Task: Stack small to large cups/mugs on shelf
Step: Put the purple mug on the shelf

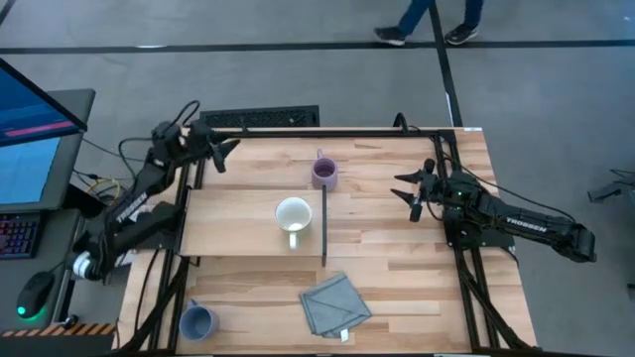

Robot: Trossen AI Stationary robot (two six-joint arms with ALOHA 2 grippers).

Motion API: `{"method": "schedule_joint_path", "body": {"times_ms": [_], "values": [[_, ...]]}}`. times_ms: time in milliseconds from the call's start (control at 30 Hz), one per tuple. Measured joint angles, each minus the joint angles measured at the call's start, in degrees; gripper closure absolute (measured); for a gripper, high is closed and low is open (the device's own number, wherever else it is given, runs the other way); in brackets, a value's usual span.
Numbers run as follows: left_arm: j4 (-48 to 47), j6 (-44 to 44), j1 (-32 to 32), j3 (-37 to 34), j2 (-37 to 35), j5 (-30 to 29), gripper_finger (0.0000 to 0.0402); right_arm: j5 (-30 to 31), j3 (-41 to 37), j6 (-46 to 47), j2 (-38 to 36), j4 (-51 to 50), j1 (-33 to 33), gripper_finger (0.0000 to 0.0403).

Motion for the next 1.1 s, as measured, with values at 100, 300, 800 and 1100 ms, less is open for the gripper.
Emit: {"method": "schedule_joint_path", "body": {"times_ms": [100, 300, 800, 1100], "values": [[0.0, 3.6, -2.2, 3.5, 5.1, 0.0, 0.0242, 0.0, 0.0, 0.0, 0.0, 0.0, 0.0, 0.0173], [0.0, 10.4, -6.1, 10.8, 13.4, 0.0, 0.0242, 0.0, 0.0, 0.0, 0.0, 0.0, 0.0, 0.0173], [-10.5, 22.5, -12.8, 26.6, 29.3, 1.3, 0.0242, 0.0, 0.0, 0.0, 0.0, -0.1, 0.0, 0.0173], [-15.5, 25.1, -15.7, 36.4, 37.6, -0.4, 0.0242, 0.0, 0.0, 0.0, 0.0, -0.1, 0.0, 0.0173]]}}
